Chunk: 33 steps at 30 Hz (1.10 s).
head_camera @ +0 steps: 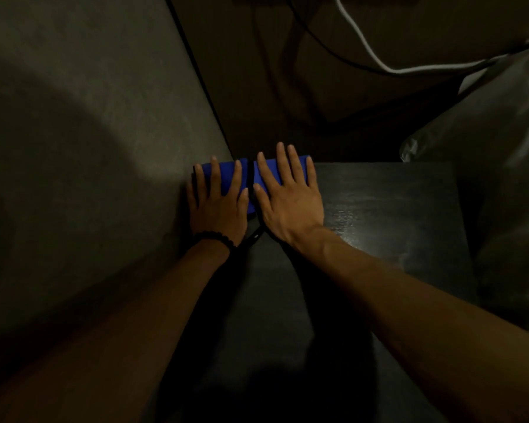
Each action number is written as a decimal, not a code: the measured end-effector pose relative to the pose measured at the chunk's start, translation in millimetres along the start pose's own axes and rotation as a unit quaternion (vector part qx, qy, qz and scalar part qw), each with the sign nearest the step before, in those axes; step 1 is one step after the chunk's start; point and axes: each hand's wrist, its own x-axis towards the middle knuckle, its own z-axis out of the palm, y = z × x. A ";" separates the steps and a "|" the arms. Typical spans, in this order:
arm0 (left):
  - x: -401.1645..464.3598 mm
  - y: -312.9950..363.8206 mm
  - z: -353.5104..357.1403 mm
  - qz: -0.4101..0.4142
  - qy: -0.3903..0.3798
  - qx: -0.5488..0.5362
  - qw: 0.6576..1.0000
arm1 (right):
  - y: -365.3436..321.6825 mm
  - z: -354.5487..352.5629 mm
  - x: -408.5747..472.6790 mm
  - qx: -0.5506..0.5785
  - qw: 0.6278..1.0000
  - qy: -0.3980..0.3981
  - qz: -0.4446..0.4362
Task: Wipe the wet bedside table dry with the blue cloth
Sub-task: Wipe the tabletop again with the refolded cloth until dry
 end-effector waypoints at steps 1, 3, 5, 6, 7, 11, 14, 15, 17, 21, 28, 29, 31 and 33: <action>0.2 0.4 -0.2 -0.002 -0.003 -0.005 1.000 | 0.4 0.5 -0.3 0.001 1.000 0.001 0.003; 0.8 0.3 1.0 -0.005 -0.010 -0.011 1.000 | 2.7 1.0 -1.4 0.003 1.000 0.005 0.004; 0.9 0.2 4.2 -0.009 -0.013 -0.013 1.000 | 7.7 1.2 -3.4 0.003 1.000 0.005 -0.002; 0.8 0.3 5.8 -0.011 -0.013 -0.012 1.000 | 11.0 0.9 -4.8 0.004 1.000 0.004 -0.005; 0.8 0.4 7.1 -0.012 -0.011 -0.010 1.000 | 14.7 0.5 -6.1 0.004 1.000 0.005 -0.007; 1.2 0.5 9.3 -0.004 -0.001 0.009 1.000 | 28.7 -2.1 -11.4 -0.005 1.000 0.004 -0.004; 0.3 2.4 8.3 -0.006 -0.003 0.020 1.000 | 39.6 -5.0 -15.4 -0.011 1.000 0.002 0.005; 0.2 2.9 7.7 -0.006 -0.005 0.021 1.000 | 44.3 -5.9 -17.0 -0.014 1.000 0.001 0.010; 0.5 3.1 5.8 -0.003 -0.011 0.020 1.000 | 56.6 -7.5 -21.2 -0.018 1.000 0.001 0.015; -0.8 2.6 1.7 0.014 -0.015 0.002 1.000 | 83.5 -9.5 -29.1 -0.026 0.999 0.001 0.023; -4.6 4.5 -7.0 0.035 -0.032 -0.002 0.999 | 114.0 -16.1 -40.2 -0.030 0.999 0.005 0.040; -5.1 4.9 -7.7 0.035 -0.033 -0.004 0.999 | 118.2 -16.8 -42.0 -0.031 0.999 0.004 0.042; -5.2 5.9 -8.6 0.034 -0.034 -0.004 0.999 | 126.9 -18.1 -45.4 -0.033 0.998 0.003 0.049; -5.4 5.9 -9.4 0.035 -0.033 -0.001 0.999 | 134.7 -20.0 -48.3 -0.034 0.998 0.002 0.057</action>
